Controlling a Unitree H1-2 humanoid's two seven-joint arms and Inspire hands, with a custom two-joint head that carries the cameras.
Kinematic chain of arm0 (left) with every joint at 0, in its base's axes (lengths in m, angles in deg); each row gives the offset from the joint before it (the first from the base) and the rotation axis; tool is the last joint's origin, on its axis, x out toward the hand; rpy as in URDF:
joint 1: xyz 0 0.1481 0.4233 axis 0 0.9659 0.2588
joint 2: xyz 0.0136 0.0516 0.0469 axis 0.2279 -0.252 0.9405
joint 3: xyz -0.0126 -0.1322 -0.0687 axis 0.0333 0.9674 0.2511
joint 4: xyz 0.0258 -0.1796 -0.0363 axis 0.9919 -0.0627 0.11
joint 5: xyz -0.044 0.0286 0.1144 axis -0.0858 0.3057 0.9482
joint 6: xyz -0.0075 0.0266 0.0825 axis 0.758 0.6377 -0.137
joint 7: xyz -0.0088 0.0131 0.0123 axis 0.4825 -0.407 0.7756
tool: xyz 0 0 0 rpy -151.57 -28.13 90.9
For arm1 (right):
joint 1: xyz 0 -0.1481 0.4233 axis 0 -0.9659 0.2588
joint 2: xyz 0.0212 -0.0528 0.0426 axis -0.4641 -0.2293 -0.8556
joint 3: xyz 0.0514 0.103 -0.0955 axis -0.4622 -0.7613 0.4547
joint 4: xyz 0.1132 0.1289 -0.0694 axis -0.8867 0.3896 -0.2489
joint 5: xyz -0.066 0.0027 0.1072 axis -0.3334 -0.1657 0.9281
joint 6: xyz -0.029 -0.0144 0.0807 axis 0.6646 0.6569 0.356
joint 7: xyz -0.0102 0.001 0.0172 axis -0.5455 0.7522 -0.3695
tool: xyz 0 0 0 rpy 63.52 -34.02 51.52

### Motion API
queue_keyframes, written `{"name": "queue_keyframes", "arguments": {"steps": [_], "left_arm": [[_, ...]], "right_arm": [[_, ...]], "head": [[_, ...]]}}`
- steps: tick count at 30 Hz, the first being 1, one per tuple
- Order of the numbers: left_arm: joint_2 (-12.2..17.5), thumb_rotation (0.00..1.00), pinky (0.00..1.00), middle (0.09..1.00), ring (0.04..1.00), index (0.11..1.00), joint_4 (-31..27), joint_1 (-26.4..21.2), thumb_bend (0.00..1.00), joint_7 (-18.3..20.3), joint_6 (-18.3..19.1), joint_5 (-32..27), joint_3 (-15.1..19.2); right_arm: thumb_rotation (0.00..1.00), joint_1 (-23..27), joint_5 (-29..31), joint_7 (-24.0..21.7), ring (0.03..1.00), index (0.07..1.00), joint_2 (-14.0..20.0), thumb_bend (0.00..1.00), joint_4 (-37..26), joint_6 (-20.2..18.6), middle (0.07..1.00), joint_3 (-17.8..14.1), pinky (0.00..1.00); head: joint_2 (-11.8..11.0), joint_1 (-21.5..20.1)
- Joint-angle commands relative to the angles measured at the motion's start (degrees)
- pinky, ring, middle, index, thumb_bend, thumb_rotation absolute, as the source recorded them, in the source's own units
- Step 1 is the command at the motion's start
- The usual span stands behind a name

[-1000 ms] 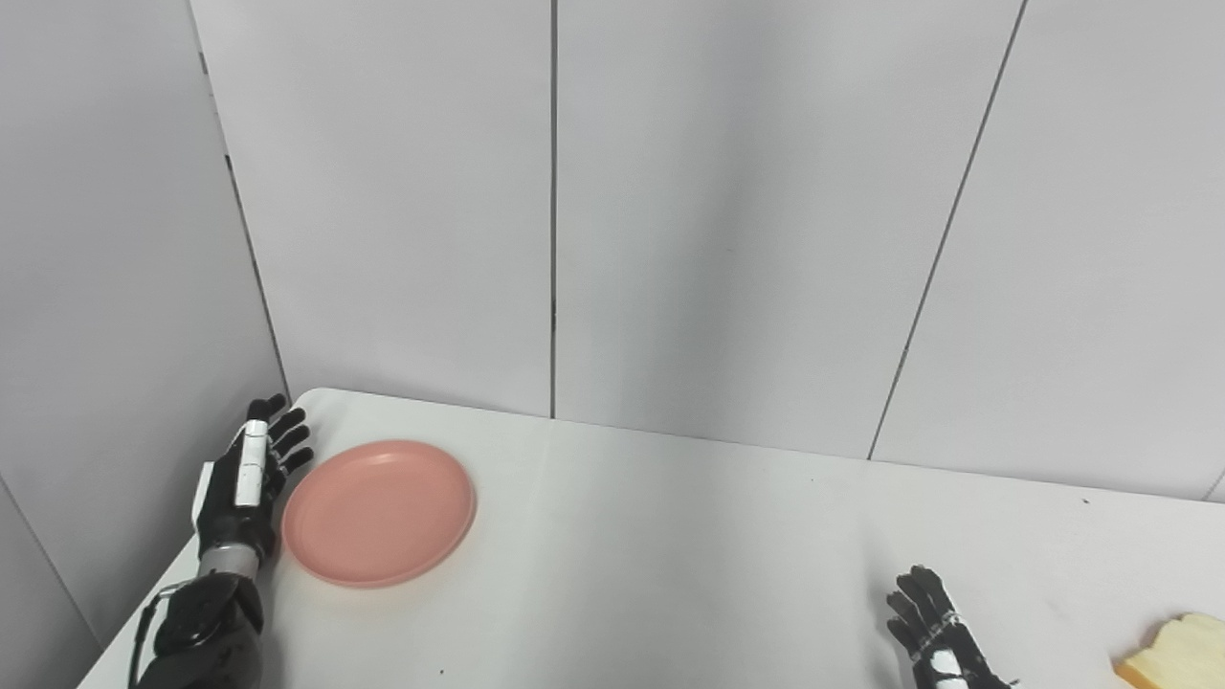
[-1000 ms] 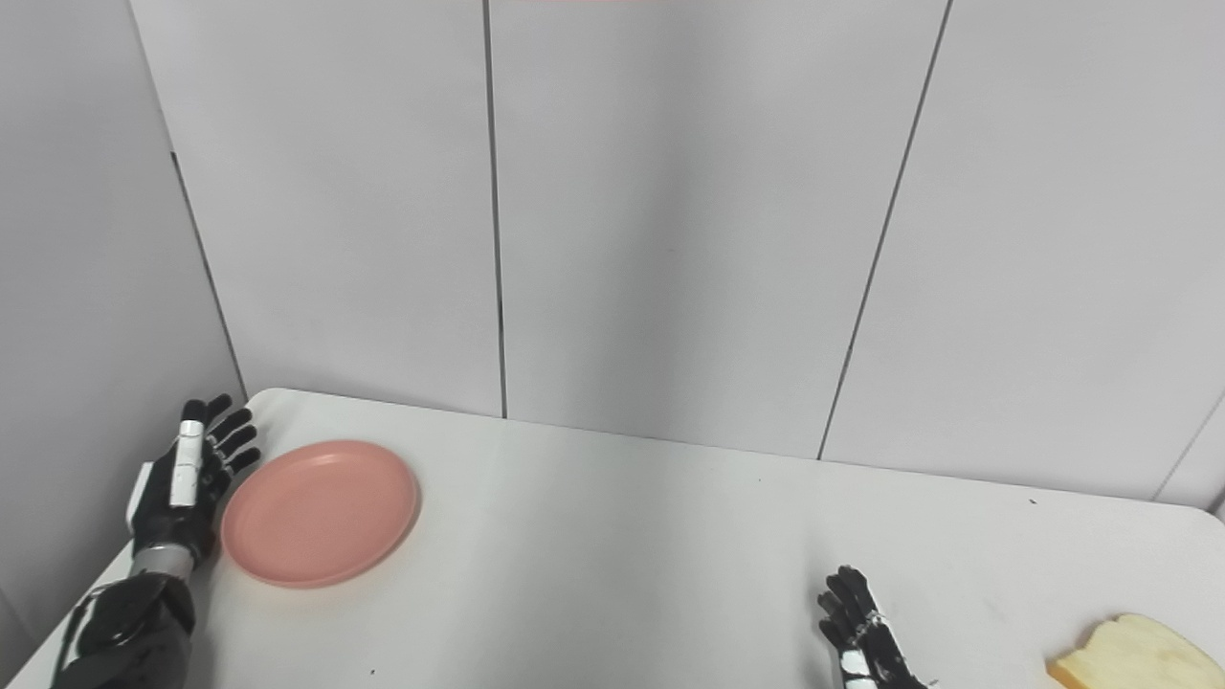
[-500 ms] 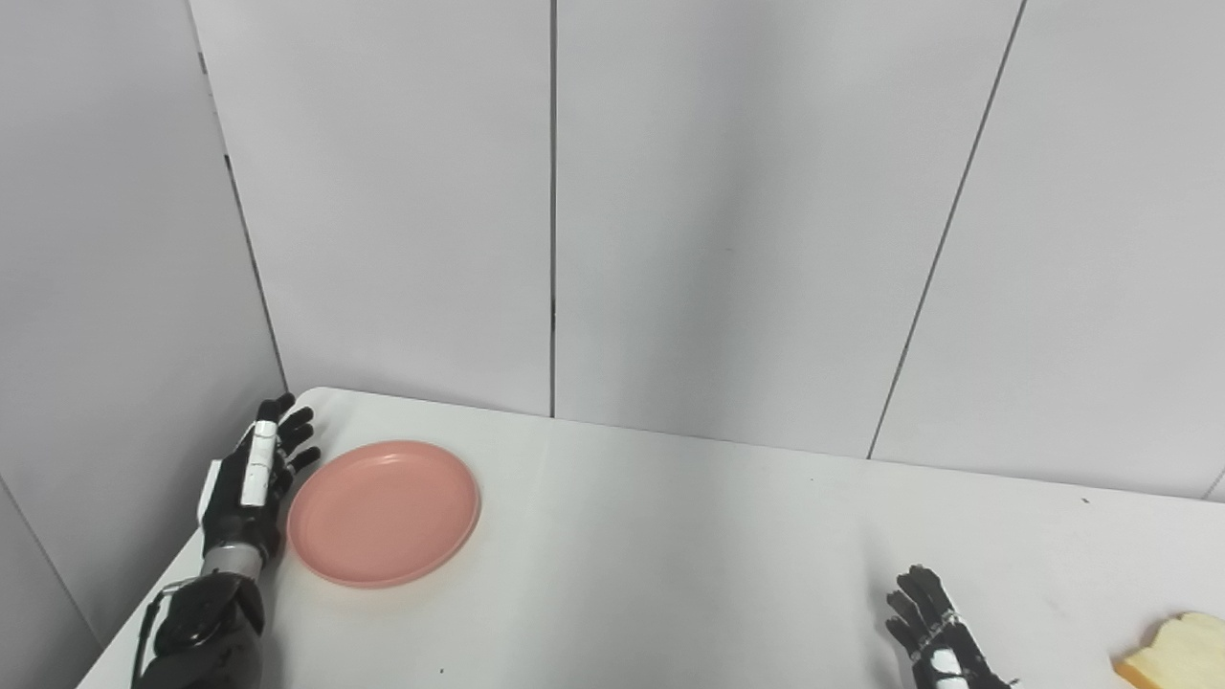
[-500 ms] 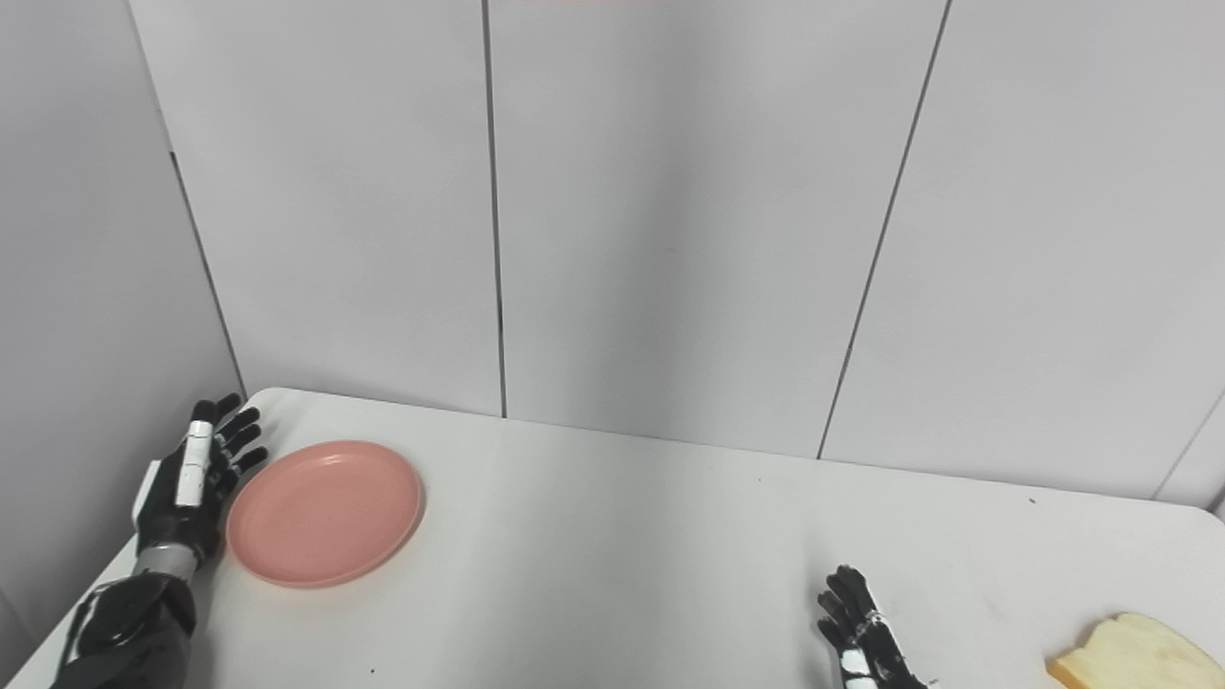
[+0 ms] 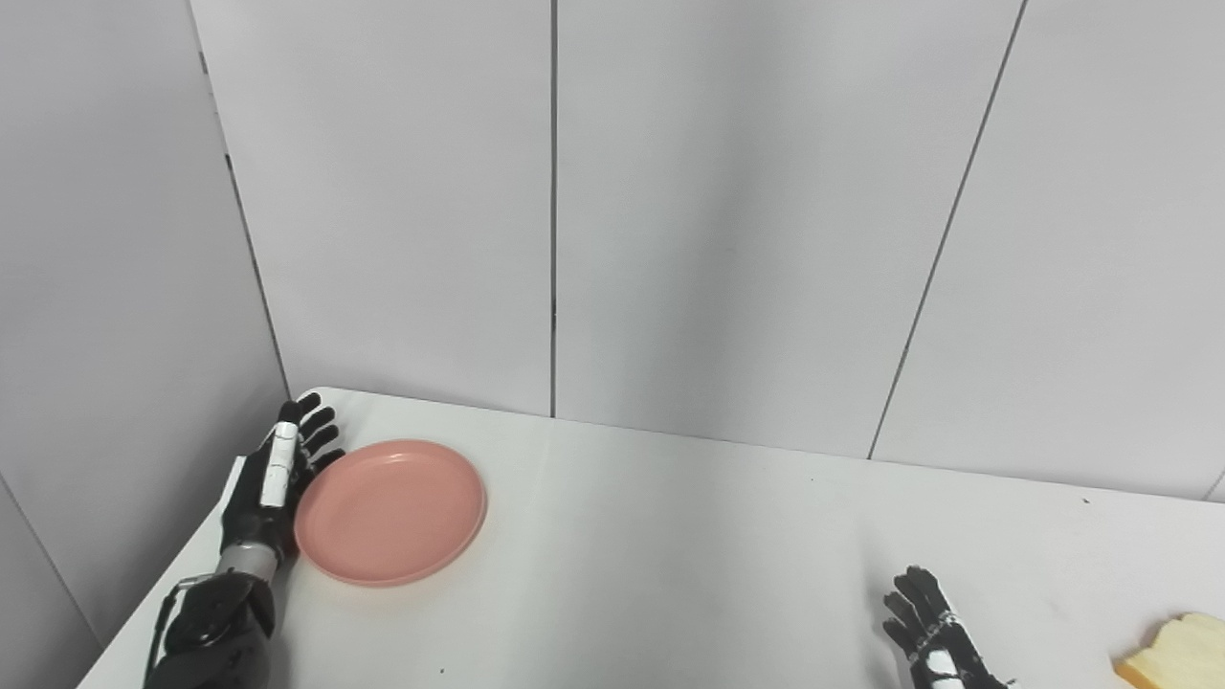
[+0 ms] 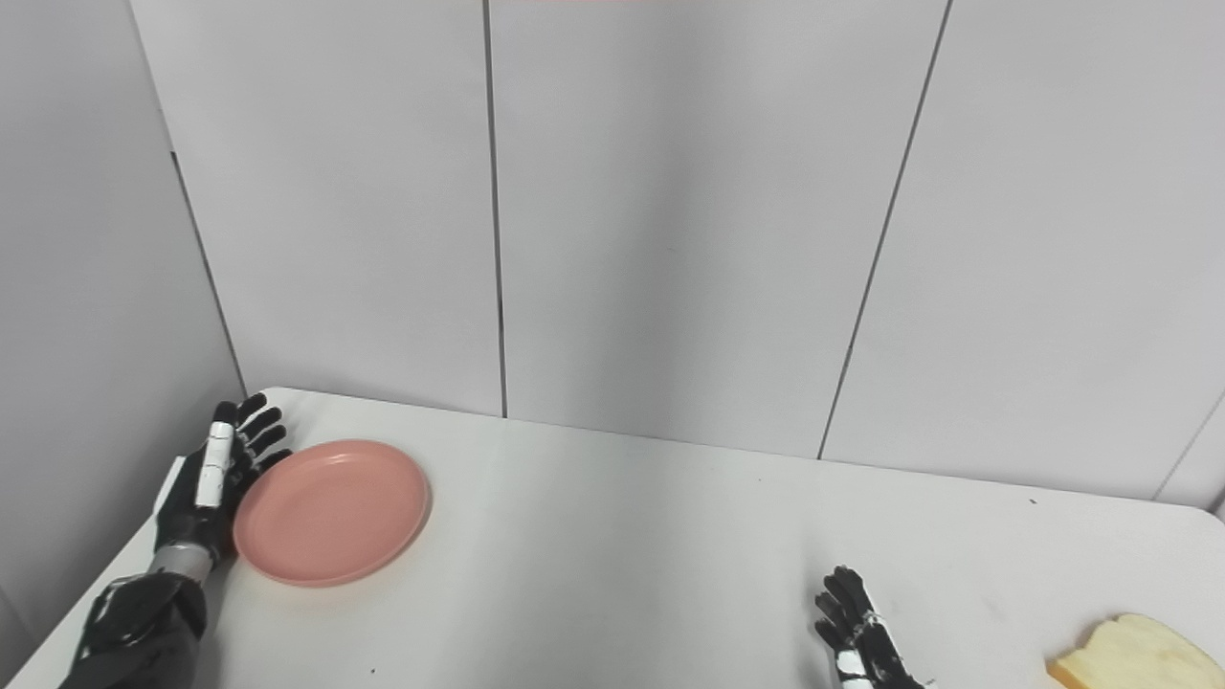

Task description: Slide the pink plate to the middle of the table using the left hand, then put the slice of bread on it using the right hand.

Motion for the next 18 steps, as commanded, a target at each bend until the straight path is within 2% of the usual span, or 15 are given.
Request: {"name": "queue_keyframes", "arguments": {"steps": [1, 3, 7, 18], "left_arm": [[-0.62, 0.9, 0.73, 0.854, 0.854, 0.86, -1.91, -0.07, 0.88, 1.16, -0.87, 1.23, -1.12], [-1.44, 0.92, 0.67, 0.842, 0.842, 0.847, -4.47, 0.93, 0.86, 0.65, -0.87, 2.08, -2.01], [-2.73, 0.9, 0.63, 0.818, 0.808, 0.827, -8.21, 2.52, 0.87, -0.44, -0.85, 4.43, -4.11], [-6.33, 0.88, 0.68, 0.823, 0.818, 0.818, -15.4, 4.5, 0.93, -0.9, 1.64, 4.79, -6.52]], "right_arm": [[0.83, -3.68, -0.24, 0.25, 0.912, 0.914, -1.1, 0.78, 2.68, -0.15, 0.924, 0.3, 0.91], [0.82, -3.76, -0.02, 0.27, 0.913, 0.911, -1.23, 0.78, 2.37, -0.53, 0.922, 0.24, 0.91], [0.82, -3.74, 0.0, 0.25, 0.921, 0.919, -1.3, 0.77, 2.29, -0.85, 0.931, 0.25, 0.92], [0.81, -3.97, -0.5, 0.29, 0.905, 0.913, -1.44, 0.78, 1.92, -0.45, 0.919, 0.36, 0.9]], "head": [[0.21, -0.07], [0.27, -0.17], [0.42, -0.46], [1.2, -1.52]]}}
